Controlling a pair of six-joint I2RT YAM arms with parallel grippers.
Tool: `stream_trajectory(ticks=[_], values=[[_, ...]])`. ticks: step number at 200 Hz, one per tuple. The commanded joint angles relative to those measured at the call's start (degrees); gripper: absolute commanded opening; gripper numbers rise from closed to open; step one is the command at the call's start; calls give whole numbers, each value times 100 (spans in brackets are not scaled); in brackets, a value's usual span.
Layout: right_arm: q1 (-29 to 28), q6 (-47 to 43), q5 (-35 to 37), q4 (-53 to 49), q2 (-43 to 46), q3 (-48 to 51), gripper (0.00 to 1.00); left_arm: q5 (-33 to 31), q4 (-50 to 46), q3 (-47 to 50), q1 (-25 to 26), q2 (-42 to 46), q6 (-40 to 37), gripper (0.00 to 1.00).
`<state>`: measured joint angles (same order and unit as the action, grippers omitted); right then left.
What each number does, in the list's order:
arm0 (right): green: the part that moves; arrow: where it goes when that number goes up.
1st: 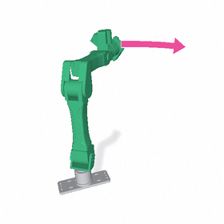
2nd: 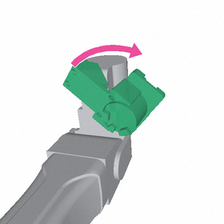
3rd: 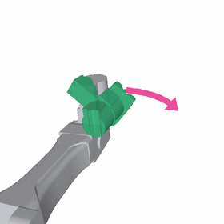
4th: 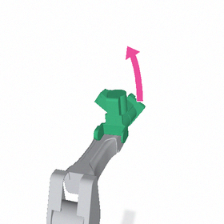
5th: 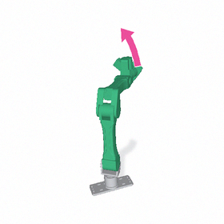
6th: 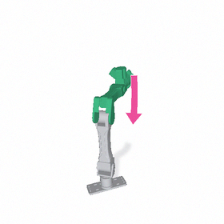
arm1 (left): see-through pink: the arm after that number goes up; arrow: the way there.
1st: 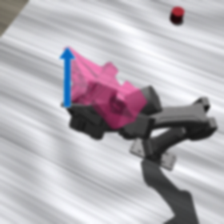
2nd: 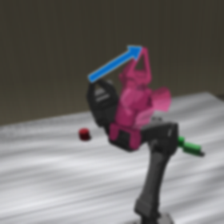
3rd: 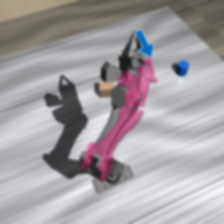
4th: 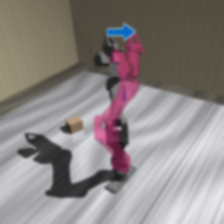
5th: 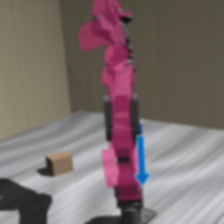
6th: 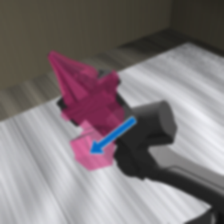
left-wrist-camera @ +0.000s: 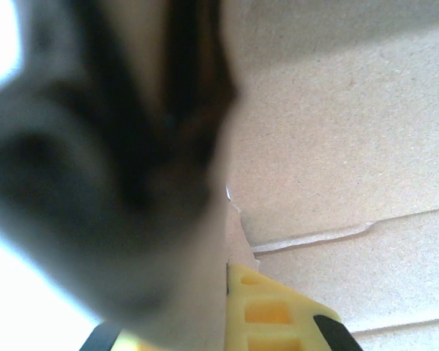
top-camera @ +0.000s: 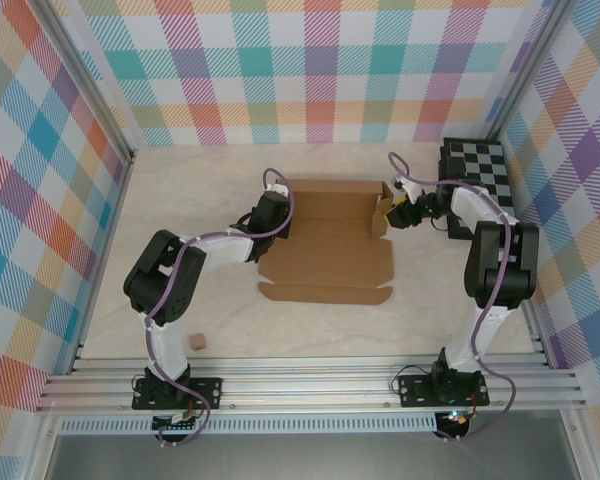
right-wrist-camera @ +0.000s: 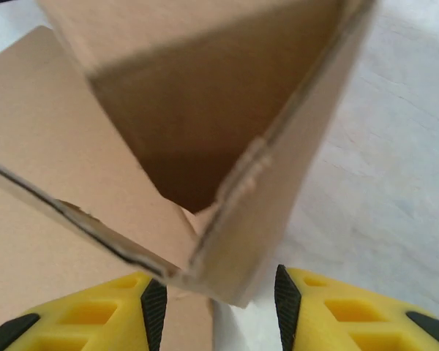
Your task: Fold the paper box
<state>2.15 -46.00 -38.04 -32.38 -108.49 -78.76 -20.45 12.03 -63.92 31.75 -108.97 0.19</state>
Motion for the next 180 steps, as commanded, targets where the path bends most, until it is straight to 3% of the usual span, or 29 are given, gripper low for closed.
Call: stream_trajectory(ticks=[1,57,104,129,162,180], values=[[-202,95,6,331,198,114,46,186,-333,-77,42,-81,-115,0],[-585,1587,1272,2521,489,1012,46,275,-342,-86,44,-55,-100,0],[-1010,2628,2681,3383,467,1234,47,369,-285,0,51,-10,-140,0],[-1011,3118,2862,3871,519,1357,47,403,-278,29,51,17,-129,0],[-1052,3752,3131,3994,522,1185,42,358,-391,-19,51,58,-25,0],[-1230,3984,3734,4116,548,1217,31,393,-464,-74,63,76,91,0]])
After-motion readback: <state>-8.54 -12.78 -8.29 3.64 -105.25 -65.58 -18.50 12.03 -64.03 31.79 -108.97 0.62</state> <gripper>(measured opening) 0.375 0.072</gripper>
